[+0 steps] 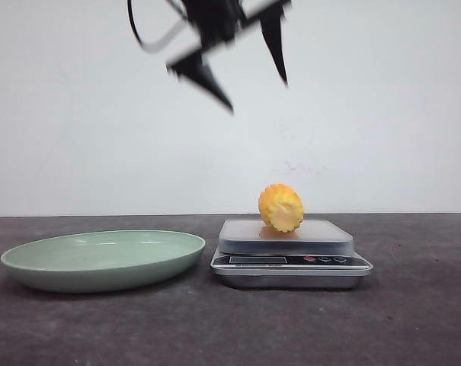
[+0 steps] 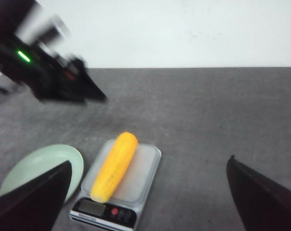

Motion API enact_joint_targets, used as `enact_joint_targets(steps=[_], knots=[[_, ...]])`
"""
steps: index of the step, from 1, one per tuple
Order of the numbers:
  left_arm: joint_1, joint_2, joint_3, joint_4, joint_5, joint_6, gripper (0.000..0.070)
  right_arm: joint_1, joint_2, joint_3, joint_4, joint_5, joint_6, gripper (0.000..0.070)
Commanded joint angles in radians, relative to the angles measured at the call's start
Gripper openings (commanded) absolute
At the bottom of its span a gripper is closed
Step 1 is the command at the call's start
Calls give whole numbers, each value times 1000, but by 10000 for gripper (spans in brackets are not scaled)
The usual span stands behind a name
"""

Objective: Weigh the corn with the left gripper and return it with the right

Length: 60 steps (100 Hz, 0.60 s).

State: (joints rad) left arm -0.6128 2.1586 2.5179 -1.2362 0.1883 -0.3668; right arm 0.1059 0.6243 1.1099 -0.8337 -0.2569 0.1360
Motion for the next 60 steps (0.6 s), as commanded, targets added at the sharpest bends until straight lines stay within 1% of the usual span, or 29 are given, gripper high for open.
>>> enact_joint_targets(steps=[1,11,15,20,27,34,53,60], knots=[[-20,16,178,-89,-26,103,339,3,16,8,-6,3,-21,654],[-43,16,406,-208,-108,146,339,3,29,8,-26,3,-21,654],[-53,16,493,-231,-137,155,339,3,32,8,-36,3,-21,654],[-67,11,581,-234,-140,154,339,3,42,8,-39,3,-21,654],[-85,-16,702,-234,-140,129,329,3,48,8,-43,2,-21,654],[-104,-80,696,-235,-158,131,263,3,56,8,-43,2,-21,654],[-156,-220,696,-244,-167,169,248,3,68,6,-47,-1,-21,654],[-168,-278,693,-246,-171,173,178,3,68,6,-50,-1,-21,654]])
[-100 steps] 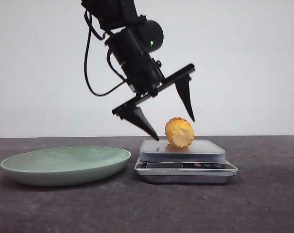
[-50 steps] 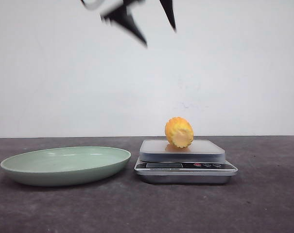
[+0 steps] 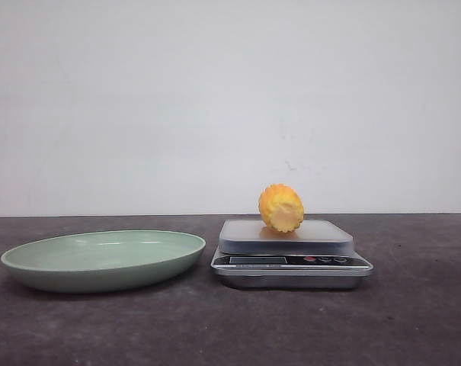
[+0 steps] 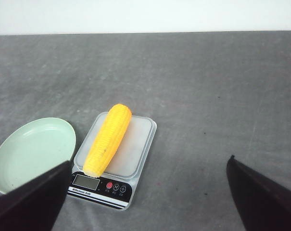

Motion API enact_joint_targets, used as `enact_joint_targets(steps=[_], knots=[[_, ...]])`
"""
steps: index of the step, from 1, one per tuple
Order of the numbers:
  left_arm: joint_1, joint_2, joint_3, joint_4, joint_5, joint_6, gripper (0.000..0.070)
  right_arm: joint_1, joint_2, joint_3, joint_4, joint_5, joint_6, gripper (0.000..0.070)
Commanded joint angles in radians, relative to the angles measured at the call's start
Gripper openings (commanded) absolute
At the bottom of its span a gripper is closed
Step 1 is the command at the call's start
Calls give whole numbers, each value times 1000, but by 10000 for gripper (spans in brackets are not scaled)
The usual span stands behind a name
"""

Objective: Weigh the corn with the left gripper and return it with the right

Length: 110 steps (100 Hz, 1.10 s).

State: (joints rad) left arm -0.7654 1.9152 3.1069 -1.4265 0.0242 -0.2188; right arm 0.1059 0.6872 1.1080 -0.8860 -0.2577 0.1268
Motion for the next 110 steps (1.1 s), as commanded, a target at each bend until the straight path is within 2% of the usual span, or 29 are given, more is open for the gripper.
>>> enact_joint_targets(steps=[1,6,34,48,62,83,101,110], knots=[[-16,-44,103,-56,-7,26,171,3,5,8,3,0,-12,654],[-19,-91,97,-56,-7,25,148,3,5,8,2,0,-12,654],[-20,-356,-1,-56,-10,16,148,3,5,8,1,-4,-10,654],[-20,-512,-158,-56,-7,-8,148,3,5,8,1,-8,-11,654],[-19,-687,-404,-56,-23,-19,148,3,5,8,2,-24,-11,654],[-19,-955,-876,-56,-133,-31,148,11,6,8,35,-66,-11,654],[-19,-1136,-1255,-55,-314,-29,151,34,36,8,211,-229,21,651],[-19,-1193,-1398,-54,-404,-51,162,58,67,8,344,-302,93,583]])
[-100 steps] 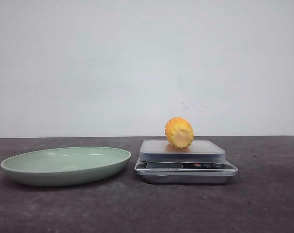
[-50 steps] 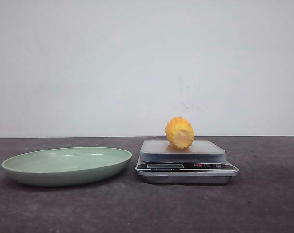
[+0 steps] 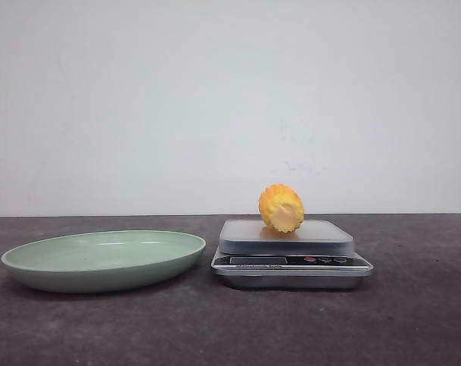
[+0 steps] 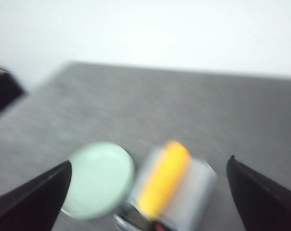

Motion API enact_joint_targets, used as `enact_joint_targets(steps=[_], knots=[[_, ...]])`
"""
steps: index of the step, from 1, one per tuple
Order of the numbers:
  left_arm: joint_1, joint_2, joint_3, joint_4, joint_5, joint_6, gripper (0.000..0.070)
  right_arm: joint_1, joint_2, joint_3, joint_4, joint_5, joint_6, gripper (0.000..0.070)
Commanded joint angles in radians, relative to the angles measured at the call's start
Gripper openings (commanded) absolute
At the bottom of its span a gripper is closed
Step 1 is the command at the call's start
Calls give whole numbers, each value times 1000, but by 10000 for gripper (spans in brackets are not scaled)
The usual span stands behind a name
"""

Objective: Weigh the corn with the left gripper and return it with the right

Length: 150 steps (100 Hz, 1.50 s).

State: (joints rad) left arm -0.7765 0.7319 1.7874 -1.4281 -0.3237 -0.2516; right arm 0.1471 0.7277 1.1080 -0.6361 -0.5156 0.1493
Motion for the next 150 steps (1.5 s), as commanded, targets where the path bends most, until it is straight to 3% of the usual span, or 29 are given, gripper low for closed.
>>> enact_joint_targets(steps=[1,11,21,33,47,55,76,99,131,137,150], knots=[[-8,-14,-92,-52,-62,-23,162,20,32,8,111,-50,80,573],[-9,-43,-190,-51,-76,-60,162,72,80,8,263,-95,172,527],[-9,-48,-231,-47,-75,-63,162,158,138,8,373,-53,211,527],[-9,-48,-235,-4,-66,-55,162,296,225,8,398,160,198,527],[-10,-62,-234,92,-15,-45,162,421,370,8,367,471,191,528],[-9,-66,-234,125,16,-39,162,445,463,9,357,572,199,529],[-9,-66,-234,113,62,-26,162,432,709,42,323,583,315,535],[-9,-67,-234,74,62,-5,162,411,909,125,217,496,342,534],[-9,-69,-234,45,62,8,162,411,1031,156,145,496,421,521],[-9,-69,-234,42,62,8,161,412,1038,156,130,490,424,443],[-9,-69,-235,40,61,12,162,413,1038,156,93,484,419,32]])
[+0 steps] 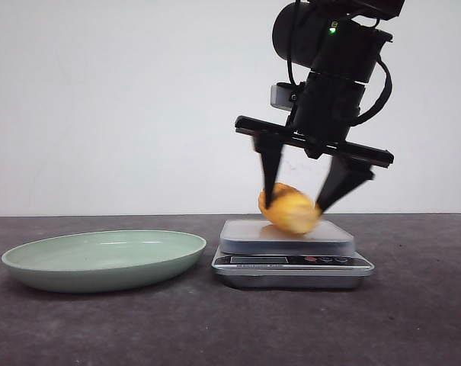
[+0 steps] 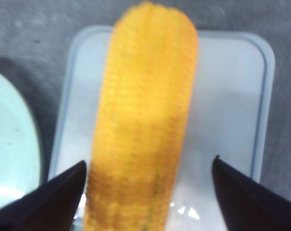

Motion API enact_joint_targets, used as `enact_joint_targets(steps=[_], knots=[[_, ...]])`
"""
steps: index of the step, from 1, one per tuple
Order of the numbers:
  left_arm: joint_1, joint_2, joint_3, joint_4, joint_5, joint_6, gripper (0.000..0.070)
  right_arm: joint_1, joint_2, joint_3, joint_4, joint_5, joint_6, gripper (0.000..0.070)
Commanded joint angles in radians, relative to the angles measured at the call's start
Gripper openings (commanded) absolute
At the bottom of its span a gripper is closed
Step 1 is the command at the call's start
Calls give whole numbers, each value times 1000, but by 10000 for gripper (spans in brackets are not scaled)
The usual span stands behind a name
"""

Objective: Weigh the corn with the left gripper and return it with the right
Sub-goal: 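Lower the right gripper onto the corn on the scale and close it, then lift the corn with the right gripper and carry it over the plate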

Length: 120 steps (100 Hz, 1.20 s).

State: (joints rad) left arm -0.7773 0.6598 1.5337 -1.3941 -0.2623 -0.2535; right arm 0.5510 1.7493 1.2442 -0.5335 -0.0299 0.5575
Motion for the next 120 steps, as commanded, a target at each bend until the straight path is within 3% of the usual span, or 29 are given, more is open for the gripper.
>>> enact_joint_targets(steps=[1,16,30,39,61,95,120], knots=[[-8,3,19,6,0,14,161,9,17,20,-11,-3,11,7],[-8,3,19,5,-2,31,161,8,14,20,-2,-79,-8,0],[-8,3,19,2,-2,32,161,8,-39,24,54,-60,-8,0],[-8,1,19,2,-2,32,161,9,-113,38,138,-22,-8,0],[-8,0,19,4,-2,33,161,37,-281,146,337,-21,-12,0],[-8,0,19,3,-2,56,161,149,-288,294,328,-19,-15,0],[-8,0,19,30,-2,70,161,220,-135,293,201,-24,42,0]])
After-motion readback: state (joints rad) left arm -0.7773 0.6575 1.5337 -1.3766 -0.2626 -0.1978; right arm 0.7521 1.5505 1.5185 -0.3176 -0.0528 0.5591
